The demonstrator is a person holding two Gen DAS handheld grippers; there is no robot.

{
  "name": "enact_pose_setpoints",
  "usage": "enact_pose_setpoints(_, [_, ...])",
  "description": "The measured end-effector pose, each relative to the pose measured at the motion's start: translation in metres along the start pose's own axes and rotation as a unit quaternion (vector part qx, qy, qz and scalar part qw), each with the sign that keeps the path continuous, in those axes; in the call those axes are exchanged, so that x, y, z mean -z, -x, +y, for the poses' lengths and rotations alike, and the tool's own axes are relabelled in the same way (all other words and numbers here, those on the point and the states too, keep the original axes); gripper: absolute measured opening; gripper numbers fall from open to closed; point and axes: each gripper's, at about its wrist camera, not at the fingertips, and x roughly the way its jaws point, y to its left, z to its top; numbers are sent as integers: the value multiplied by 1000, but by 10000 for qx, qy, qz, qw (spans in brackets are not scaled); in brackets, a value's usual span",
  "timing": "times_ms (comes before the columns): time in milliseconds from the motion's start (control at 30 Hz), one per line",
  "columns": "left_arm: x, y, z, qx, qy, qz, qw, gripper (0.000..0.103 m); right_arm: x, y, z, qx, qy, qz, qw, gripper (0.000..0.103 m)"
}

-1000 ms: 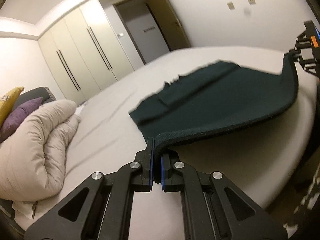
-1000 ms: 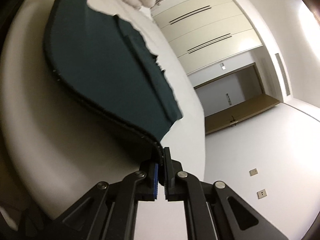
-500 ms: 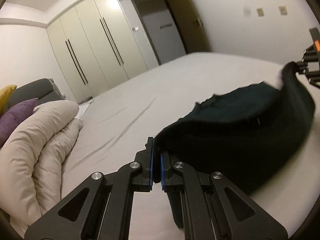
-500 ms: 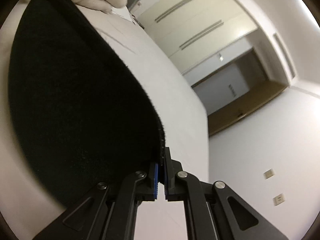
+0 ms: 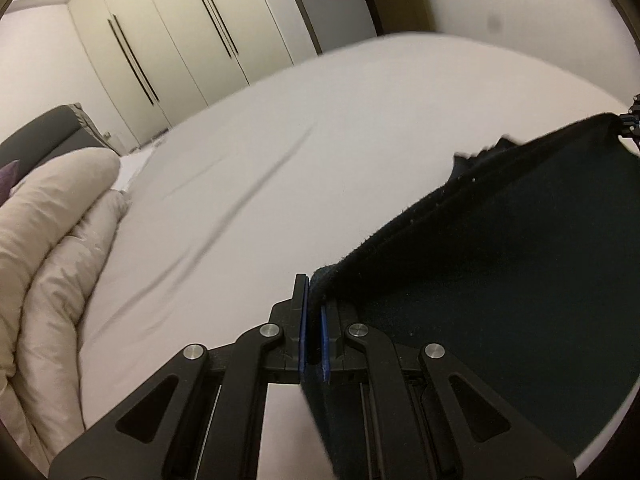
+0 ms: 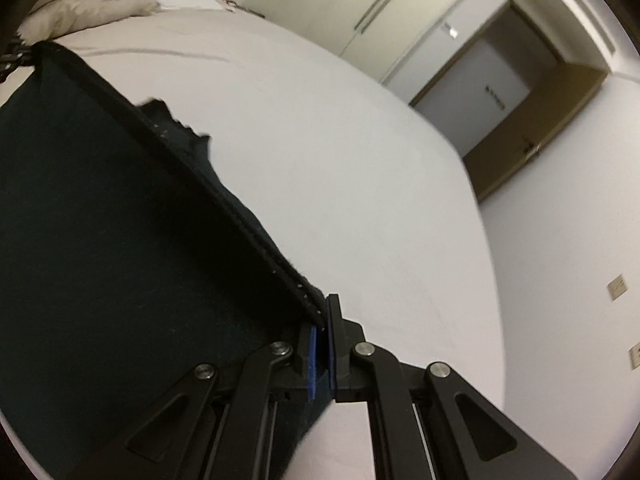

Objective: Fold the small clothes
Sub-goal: 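Lift the side edge with both grippers and fold it across the body, then open both grippers and lay the folded edge flat on the sweater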

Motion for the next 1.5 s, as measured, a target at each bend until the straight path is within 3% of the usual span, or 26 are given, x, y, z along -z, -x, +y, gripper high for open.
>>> enact_pose_setpoints(33, [-3, -11, -3, -17, 10, 90, 10000, 8, 2, -10, -2, 3, -75, 105, 9999, 5])
enact_pose_setpoints(67, [-6, -27, -4, 5, 76, 241, 9997, 8, 3, -18, -4, 37, -164, 156, 9997, 15])
enact_pose_setpoints(133, [-5, -52, -9, 119, 182, 598, 9980, 9, 5, -29, -15, -50, -567, 187, 9982, 37])
enact_pose_setpoints(200, [-5, -68, -12, 162, 264, 780, 9965, 10, 10, -29, -27, 3, -987, 111, 9951, 71])
enact_pose_setpoints(267, [-9, -69, -12, 153, 265, 695, 9971, 14, 15, -23, -43, 80, -1373, 15, 9905, 86])
enact_pose_setpoints(300, [-13, -69, -11, 94, 265, 670, 9974, 17, 20, -20, -52, 133, -1583, -4, 9873, 86])
enact_pose_setpoints(333, [-16, -68, -10, 32, 271, 653, 9975, 28, 22, -19, -57, 173, -1794, 35, 9836, 86])
enact_pose_setpoints(433, [-27, -59, -1, -294, 326, 457, 9980, 90, 37, -13, -85, 82, -2544, 112, 9670, 86])
enact_pose_setpoints(467, [-31, -52, 5, -490, 312, 299, 9979, 94, 41, -8, -90, 63, -2789, 100, 9603, 86])
enact_pose_setpoints(567, [-34, -29, 23, -720, 378, 207, 9965, 94, 50, 10, -104, -75, -3429, -39, 9393, 85])
enact_pose_setpoints(633, [-33, -15, 42, -778, 666, 98, 9947, 94, 46, 27, -102, -444, -3656, -272, 9293, 80])
enact_pose_setpoints(700, [-32, -3, 59, -556, 1079, -41, 9926, 94, 40, 43, -92, -1118, -3816, -672, 9151, 80])
enact_pose_setpoints(800, [-24, 14, 68, -69, 1529, -86, 9882, 94, 27, 47, -78, -2031, -3804, -934, 8974, 79])
enact_pose_setpoints(900, [-13, 26, 55, 465, 1507, -100, 9874, 92, 22, 39, -45, -2587, -3774, -838, 8852, 77])
enact_pose_setpoints(1033, [-8, 23, 16, 501, 1080, -29, 9929, 90, 31, 17, -20, -2440, -3797, -490, 8910, 76])
enact_pose_setpoints(1100, [8, 14, -3, 641, 1148, 139, 9912, 90, 42, -2, -19, -2412, -3944, -222, 8865, 72])
enact_pose_setpoints(1200, [25, -17, -14, 300, 1107, 638, 9914, 82, 59, -1, -26, -2495, -3944, -454, 8833, 70])
enact_pose_setpoints(1233, [33, -27, -11, 256, 1229, 781, 9890, 82, 60, -1, -29, -2497, -3966, -466, 8822, 70])
enact_pose_setpoints(1300, [48, -34, 6, 696, 1877, 764, 9768, 83, 62, 0, -38, -2312, -4080, -461, 8820, 70])
enact_pose_setpoints(1333, [52, -34, 11, 749, 2033, 776, 9732, 83, 68, 2, -45, -2220, -4197, -467, 8788, 70])
enact_pose_setpoints(1367, [53, -32, 12, 714, 2028, 776, 9735, 83, 77, 6, -54, -2157, -4358, -461, 8726, 70])
enact_pose_setpoints(1433, [51, -25, 7, 467, 1849, 786, 9785, 83, 90, 17, -65, -2212, -4812, -494, 8468, 70])
enact_pose_setpoints(1500, [46, -11, 3, 254, 1881, 744, 9790, 81, 92, 42, -60, -2903, -4822, -1021, 8202, 71])
